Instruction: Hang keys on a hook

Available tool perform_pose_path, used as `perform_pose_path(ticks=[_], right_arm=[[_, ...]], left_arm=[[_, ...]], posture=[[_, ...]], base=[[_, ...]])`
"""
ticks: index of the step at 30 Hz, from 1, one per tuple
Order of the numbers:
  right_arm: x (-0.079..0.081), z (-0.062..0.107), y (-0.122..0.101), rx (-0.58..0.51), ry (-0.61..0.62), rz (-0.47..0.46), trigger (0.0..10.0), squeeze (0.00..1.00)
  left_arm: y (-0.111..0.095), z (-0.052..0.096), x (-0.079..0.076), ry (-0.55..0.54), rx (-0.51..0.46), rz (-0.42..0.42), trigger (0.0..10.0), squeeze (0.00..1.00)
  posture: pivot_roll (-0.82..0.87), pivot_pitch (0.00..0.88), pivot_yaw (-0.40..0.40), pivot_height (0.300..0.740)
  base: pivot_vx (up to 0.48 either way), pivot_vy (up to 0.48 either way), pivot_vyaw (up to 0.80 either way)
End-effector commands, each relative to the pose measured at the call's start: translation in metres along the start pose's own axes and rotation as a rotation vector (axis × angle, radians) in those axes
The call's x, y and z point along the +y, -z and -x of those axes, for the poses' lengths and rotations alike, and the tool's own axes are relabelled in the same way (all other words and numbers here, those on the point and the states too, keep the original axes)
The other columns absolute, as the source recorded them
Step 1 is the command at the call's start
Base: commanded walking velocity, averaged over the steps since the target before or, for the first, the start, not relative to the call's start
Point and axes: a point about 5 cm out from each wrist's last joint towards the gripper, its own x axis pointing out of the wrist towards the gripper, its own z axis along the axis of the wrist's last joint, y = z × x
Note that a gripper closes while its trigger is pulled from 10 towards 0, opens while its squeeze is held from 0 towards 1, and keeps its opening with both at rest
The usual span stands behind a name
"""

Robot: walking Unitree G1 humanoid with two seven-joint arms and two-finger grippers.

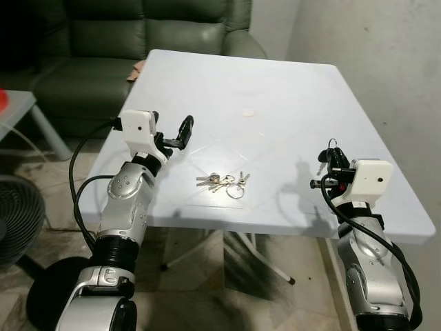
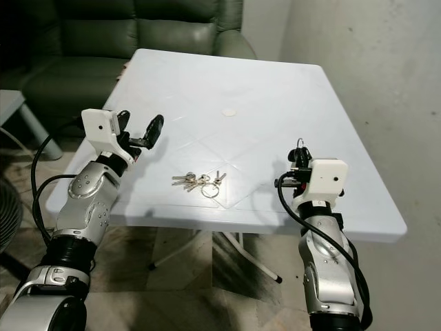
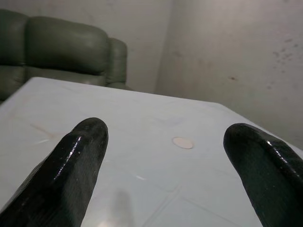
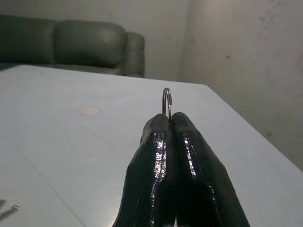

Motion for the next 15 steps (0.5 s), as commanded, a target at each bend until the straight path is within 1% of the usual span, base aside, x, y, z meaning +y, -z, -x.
perform_pose_path(ticks=[1, 9, 13, 15], right_arm=[[0.0002, -0.0011, -0.0005, 0.005, -0.005, 0.003, 10.0, 0.0], [0.0018, -0.0028, -0.0009, 0.002, -0.005, 0.006, 10.0, 0.0], [0.0019, -0.0037, -0.0012, 0.0, -0.005, 0.007, 10.0, 0.0], [0.0022, -0.0037, -0.0011, -0.001, -0.005, 0.007, 10.0, 0.0]], left_arm=[[-0.0011, -0.0006, 0.0016, -0.009, -0.004, -0.001, 10.0, 0.0], [-0.0008, -0.0023, 0.0032, -0.016, -0.002, 0.009, 10.0, 0.0], [-0.0015, -0.0038, 0.0043, -0.041, -0.006, 0.02, 10.0, 0.0], [-0.0018, -0.0046, 0.0035, -0.036, -0.004, 0.016, 10.0, 0.0]], posture=[[-0.04, 0.026, -0.042, 0.74], [-0.03, 0.021, -0.041, 0.74], [-0.03, 0.017, -0.039, 0.74], [-0.03, 0.014, -0.04, 0.74]], base=[[0.0, 0.0, -0.72], [0.0, 0.0, -0.72], [0.0, 0.414, -0.72], [0.0, 0.0, -0.72]])
